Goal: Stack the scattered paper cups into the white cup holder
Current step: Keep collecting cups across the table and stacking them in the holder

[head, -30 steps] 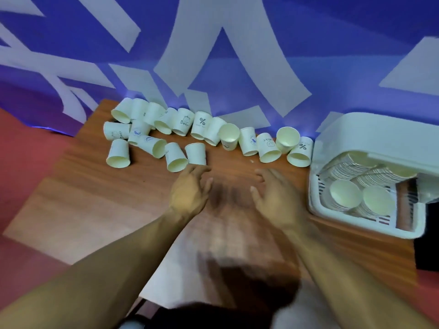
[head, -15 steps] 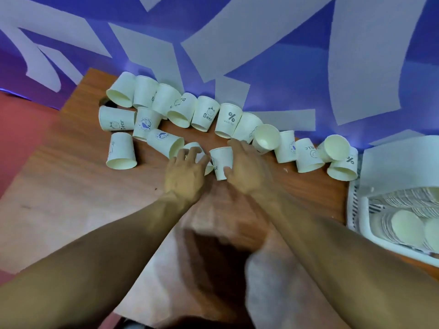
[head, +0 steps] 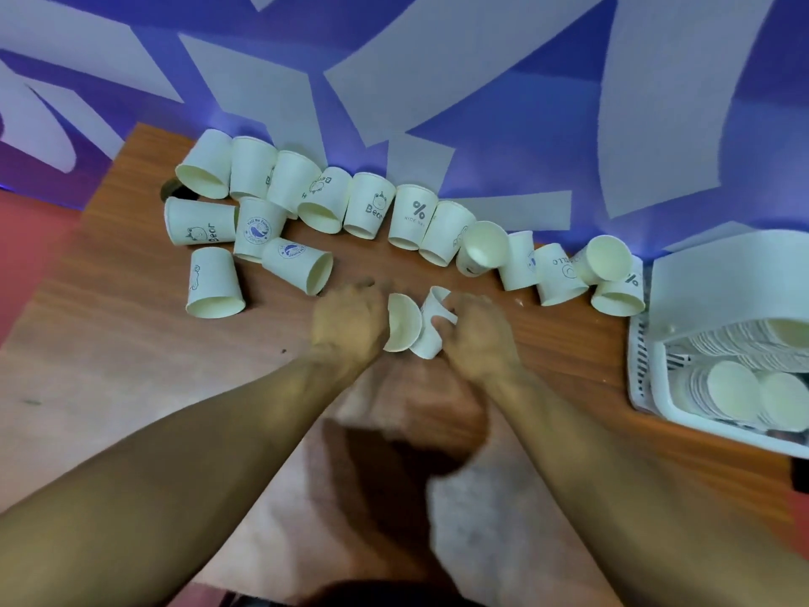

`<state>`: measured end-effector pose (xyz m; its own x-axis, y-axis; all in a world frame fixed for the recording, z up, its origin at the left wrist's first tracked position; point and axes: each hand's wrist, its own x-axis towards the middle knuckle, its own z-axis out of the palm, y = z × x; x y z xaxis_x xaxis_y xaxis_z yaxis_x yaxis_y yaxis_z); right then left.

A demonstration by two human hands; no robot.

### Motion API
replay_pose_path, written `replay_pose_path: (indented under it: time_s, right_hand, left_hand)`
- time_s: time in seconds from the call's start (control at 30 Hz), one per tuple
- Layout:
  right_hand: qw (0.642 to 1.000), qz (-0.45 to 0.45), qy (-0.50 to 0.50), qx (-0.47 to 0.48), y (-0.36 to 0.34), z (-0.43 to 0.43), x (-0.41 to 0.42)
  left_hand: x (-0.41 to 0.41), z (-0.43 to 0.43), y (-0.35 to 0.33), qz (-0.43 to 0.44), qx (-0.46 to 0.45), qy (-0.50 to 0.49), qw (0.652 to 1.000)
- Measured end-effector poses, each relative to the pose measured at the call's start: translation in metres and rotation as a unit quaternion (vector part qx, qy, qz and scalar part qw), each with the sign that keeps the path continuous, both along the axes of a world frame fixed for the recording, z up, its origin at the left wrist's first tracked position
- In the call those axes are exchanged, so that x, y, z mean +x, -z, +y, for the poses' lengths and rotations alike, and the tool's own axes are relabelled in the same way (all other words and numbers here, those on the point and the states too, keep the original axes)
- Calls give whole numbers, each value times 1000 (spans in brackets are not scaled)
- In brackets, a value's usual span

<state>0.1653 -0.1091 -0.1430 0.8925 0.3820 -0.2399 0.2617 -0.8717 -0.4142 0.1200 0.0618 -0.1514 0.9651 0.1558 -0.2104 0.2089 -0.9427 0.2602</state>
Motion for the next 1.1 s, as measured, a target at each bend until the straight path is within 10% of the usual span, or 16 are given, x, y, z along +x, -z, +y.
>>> replay_pose_path:
  time_s: [0.27,0.57,1.1]
  right_hand:
    - [991,-107,45,66,-56,-96,-44]
    - [961,-261,81,48,-108,-251,-56]
    - [937,-315,152,7,-88,-432,-24]
  left_hand:
    - [-19,-70,-52,-147,-145,-8,978]
    - [-14,-229,-111,-111,-195,52,973]
    - [21,-403,-113,-260,-43,207,942]
